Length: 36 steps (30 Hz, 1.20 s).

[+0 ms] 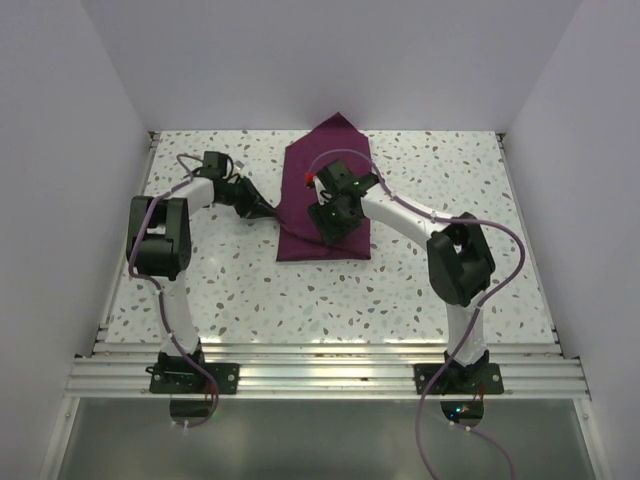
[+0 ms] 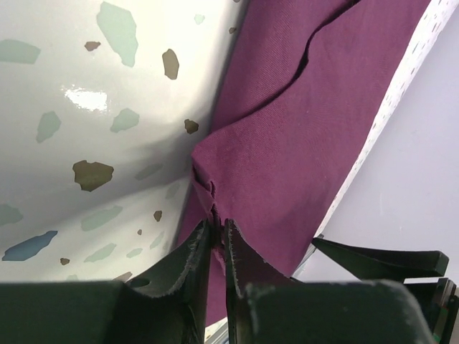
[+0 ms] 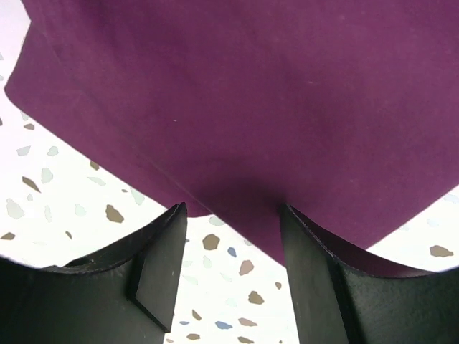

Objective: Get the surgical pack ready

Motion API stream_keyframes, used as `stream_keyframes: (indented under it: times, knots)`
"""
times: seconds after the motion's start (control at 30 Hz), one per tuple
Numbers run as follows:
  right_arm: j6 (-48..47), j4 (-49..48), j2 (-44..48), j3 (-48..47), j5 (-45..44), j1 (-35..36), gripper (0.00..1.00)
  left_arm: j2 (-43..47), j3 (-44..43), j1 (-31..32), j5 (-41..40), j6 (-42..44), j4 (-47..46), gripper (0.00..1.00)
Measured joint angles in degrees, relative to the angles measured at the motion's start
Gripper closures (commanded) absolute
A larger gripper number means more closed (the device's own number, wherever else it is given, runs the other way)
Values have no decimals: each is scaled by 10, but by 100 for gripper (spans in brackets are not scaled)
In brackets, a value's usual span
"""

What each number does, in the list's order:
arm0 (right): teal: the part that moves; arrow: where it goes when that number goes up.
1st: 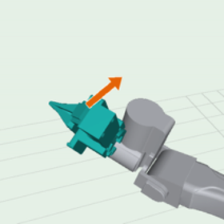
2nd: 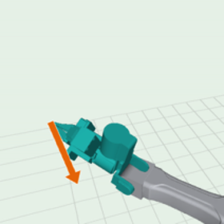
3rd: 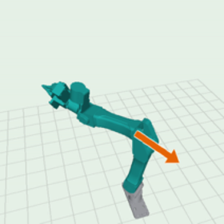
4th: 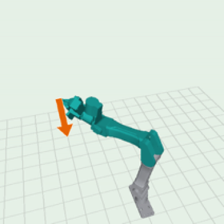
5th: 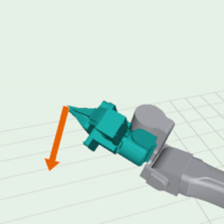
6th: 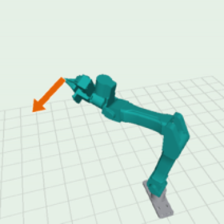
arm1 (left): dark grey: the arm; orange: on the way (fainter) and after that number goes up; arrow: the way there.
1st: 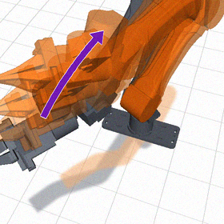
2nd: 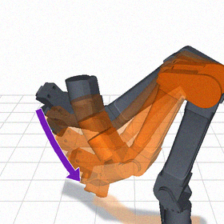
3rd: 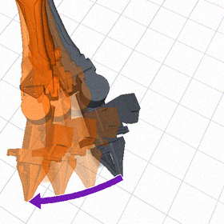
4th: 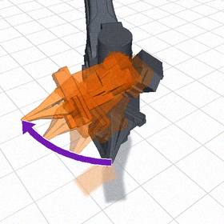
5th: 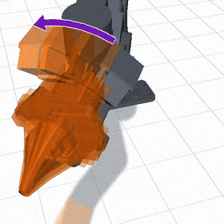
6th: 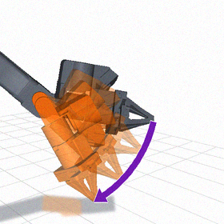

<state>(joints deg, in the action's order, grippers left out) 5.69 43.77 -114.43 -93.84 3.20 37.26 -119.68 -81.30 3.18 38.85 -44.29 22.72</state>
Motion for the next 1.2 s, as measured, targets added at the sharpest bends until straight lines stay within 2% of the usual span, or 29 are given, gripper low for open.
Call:
stream_keyframes:
  times: [0.2,0.47,0.63,0.77,1.2]
  knots:
    - [-8,0,-4,-3,-12,11,43,0,-3,1,0,0,0,90]
    - [-8,-6,-6,12,-54,10,57,0,-6,2,0,1,5,93]
    - [-7,-11,-6,24,-64,10,85,0,-11,3,2,2,7,94]
    - [-4,-23,-4,37,-69,10,99,0,-12,3,4,3,9,95]
    - [-1,-61,89,125,-107,9,100,0,-14,15,19,6,25,95]
